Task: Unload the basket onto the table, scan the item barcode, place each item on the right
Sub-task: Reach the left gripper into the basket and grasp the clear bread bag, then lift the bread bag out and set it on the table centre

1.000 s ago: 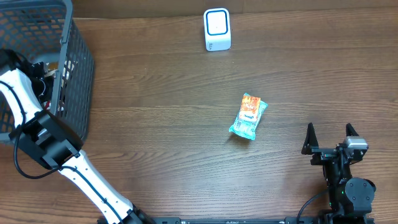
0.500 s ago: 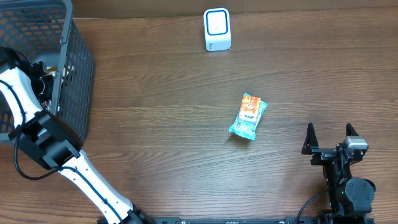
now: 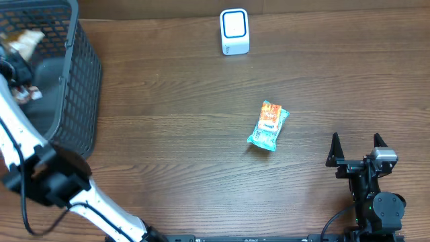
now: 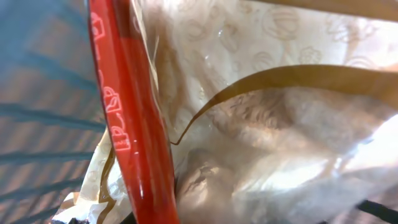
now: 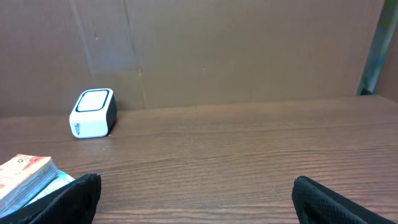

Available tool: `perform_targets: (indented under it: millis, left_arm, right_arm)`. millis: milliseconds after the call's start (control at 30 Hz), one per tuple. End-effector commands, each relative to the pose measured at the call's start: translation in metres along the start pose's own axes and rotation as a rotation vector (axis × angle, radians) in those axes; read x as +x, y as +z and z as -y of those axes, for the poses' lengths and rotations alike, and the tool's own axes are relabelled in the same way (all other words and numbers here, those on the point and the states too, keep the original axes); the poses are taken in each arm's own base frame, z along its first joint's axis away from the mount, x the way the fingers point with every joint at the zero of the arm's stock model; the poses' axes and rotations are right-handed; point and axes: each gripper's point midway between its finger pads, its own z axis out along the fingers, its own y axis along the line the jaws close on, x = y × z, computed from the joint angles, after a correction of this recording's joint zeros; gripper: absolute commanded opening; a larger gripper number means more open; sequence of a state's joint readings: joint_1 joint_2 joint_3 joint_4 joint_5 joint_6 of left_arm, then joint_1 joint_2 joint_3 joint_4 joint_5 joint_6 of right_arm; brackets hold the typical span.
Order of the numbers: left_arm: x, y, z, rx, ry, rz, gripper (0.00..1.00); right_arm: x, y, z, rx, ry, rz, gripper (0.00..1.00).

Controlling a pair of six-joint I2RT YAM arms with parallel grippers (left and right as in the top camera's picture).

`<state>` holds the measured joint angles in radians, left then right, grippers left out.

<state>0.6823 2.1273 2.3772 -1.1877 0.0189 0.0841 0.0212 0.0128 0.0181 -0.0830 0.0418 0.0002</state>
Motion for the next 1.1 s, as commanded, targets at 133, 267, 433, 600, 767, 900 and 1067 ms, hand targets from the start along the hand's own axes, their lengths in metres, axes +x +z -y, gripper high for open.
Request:
perform_targets:
  millis: [133, 267, 433, 600, 767, 900, 1067]
  left_arm:
    - [-0.025, -0.138, 0.019, 0.104, -0.149, 0.235, 0.04]
    - [-0.008, -0.185, 0.055, 0.248, -0.14, 0.237, 0.04]
    - [0.027, -0.215, 0.101, 0.325, -0.058, 0.164, 0.04]
    - [0.074, -0.213, 0.151, 0.343, 0.079, -0.001, 0.04]
    - [0.113, -0.2, 0.208, 0.397, 0.213, -0.12, 0.04]
    - [0.151, -0.179, 0.243, 0.361, 0.293, -0.214, 0.04]
    - [0.208, -0.15, 0.287, 0.313, 0.393, -0.297, 0.04]
  right_arm:
    - [0.002, 0.0, 0.002, 0.011, 0.004, 0.005, 1.0]
    - [0.002, 0.0, 0.002, 0.011, 0.004, 0.005, 1.0]
    - [0.002, 0.0, 0.002, 0.011, 0.003, 0.005, 1.0]
    - [0.001, 0.0, 0.002, 0.011, 0.004, 0.005, 1.0]
    - [0.002, 0.0, 0.002, 0.011, 0.004, 0.005, 1.0]
    - [0.002, 0.0, 0.002, 0.011, 0.004, 0.005, 1.0]
    - [0.001, 0.0, 0.002, 0.011, 0.004, 0.005, 1.0]
